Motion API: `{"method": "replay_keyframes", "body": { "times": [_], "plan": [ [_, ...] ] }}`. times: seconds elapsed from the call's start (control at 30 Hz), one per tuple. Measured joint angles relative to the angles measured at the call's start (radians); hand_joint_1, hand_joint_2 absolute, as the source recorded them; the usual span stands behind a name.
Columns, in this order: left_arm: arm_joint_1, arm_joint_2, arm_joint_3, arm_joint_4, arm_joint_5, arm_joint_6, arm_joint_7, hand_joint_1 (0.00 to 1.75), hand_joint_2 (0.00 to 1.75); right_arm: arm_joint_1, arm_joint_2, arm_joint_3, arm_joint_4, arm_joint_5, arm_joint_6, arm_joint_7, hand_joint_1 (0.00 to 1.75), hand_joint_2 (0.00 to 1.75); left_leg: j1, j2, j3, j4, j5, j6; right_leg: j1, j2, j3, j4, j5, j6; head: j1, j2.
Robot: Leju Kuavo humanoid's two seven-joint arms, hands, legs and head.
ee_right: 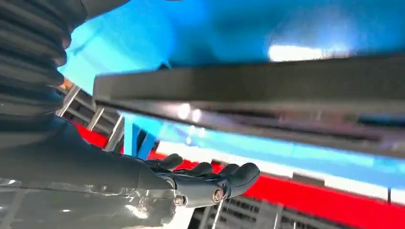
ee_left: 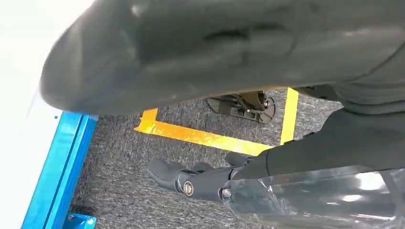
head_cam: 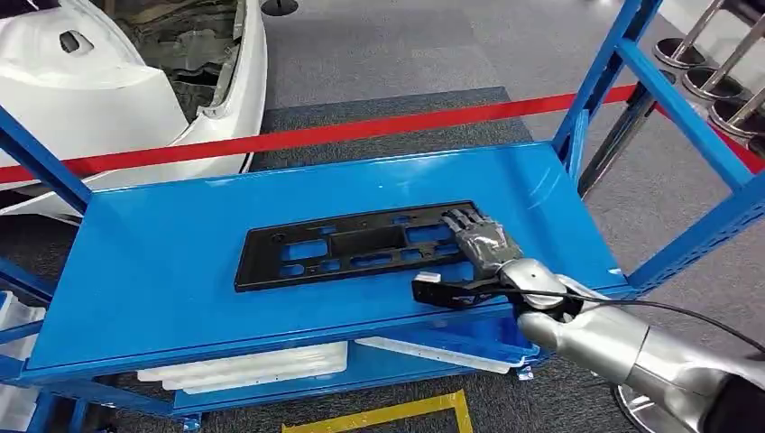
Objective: Take the parts from the cabinet and place them on the table.
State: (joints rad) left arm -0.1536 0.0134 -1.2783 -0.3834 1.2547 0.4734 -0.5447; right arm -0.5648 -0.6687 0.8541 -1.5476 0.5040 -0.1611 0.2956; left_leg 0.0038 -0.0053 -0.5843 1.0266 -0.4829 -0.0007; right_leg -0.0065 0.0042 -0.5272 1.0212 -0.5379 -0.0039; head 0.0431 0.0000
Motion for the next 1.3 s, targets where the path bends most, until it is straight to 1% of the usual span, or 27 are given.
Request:
{"method": "replay_keyframes", "body": {
  "times": [0.07, 0.37, 0.57, 0.7, 0.87, 1.13, 1.3],
  "plan": [
    [0.0, 0.0, 0.001, 0.0, -0.006, 0.003, 0.001, 0.0, 0.0, 0.002, 0.0, 0.0, 0.008, 0.029, -0.037, -0.003, 0.0, 1.75, 0.0, 0.0, 0.0, 0.0, 0.0, 0.0, 0.0, 0.0, 0.0, 0.0, 0.0, 0.0, 0.0, 0.0],
    [0.0, -0.002, 0.008, 0.0, -0.018, 0.011, 0.003, 0.0, 0.0, 0.008, 0.008, 0.0, 0.047, 0.138, -0.134, -0.016, 0.0, 1.75, 0.0, 0.0, 0.0, 0.0, 0.0, 0.0, 0.0, 0.0, 0.0, 0.0, 0.0, 0.0, 0.0, 0.0],
    [0.0, -0.002, 0.009, 0.0, -0.021, 0.013, 0.005, 0.0, 0.0, 0.01, 0.021, 0.0, 0.074, 0.152, -0.167, -0.024, 0.0, 1.75, 0.0, 0.0, 0.0, 0.0, 0.0, 0.0, 0.0, 0.0, 0.0, 0.0, 0.0, 0.0, 0.0, 0.0],
    [0.0, -0.003, 0.009, 0.0, -0.025, 0.015, 0.006, 0.0, 0.0, 0.011, 0.03, 0.0, 0.087, 0.152, -0.171, -0.024, 0.0, 1.75, 0.0, 0.0, 0.0, 0.0, 0.0, 0.0, 0.0, 0.0, 0.0, 0.0, 0.0, 0.0, 0.0, 0.0],
    [0.0, -0.005, 0.01, 0.0, -0.03, 0.02, 0.006, 0.0, 0.0, 0.011, 0.044, 0.0, 0.112, 0.137, -0.18, -0.043, 0.0, 1.75, 0.0, 0.0, 0.0, 0.0, 0.0, 0.0, 0.0, 0.0, 0.0, 0.0, 0.0, 0.0, 0.0, 0.0],
    [0.0, -0.006, 0.013, 0.001, -0.031, 0.024, 0.006, 0.0, 0.0, 0.01, 0.066, 0.0, 0.148, 0.122, -0.191, -0.053, 0.0, 1.75, 0.0, 0.0, 0.0, 0.0, 0.0, 0.0, 0.0, 0.0, 0.001, 0.0, 0.0, 0.0, 0.0, 0.0],
    [0.003, -0.007, 0.016, 0.001, -0.029, 0.043, 0.005, 0.0, 0.0, 0.001, 0.084, 0.0, 0.187, 0.111, -0.21, -0.062, 0.0, 1.75, 0.0, 0.0, 0.0, -0.001, 0.0, 0.0, 0.0, 0.0, 0.001, 0.0, 0.0, 0.0, 0.0, 0.0]
  ]
}}
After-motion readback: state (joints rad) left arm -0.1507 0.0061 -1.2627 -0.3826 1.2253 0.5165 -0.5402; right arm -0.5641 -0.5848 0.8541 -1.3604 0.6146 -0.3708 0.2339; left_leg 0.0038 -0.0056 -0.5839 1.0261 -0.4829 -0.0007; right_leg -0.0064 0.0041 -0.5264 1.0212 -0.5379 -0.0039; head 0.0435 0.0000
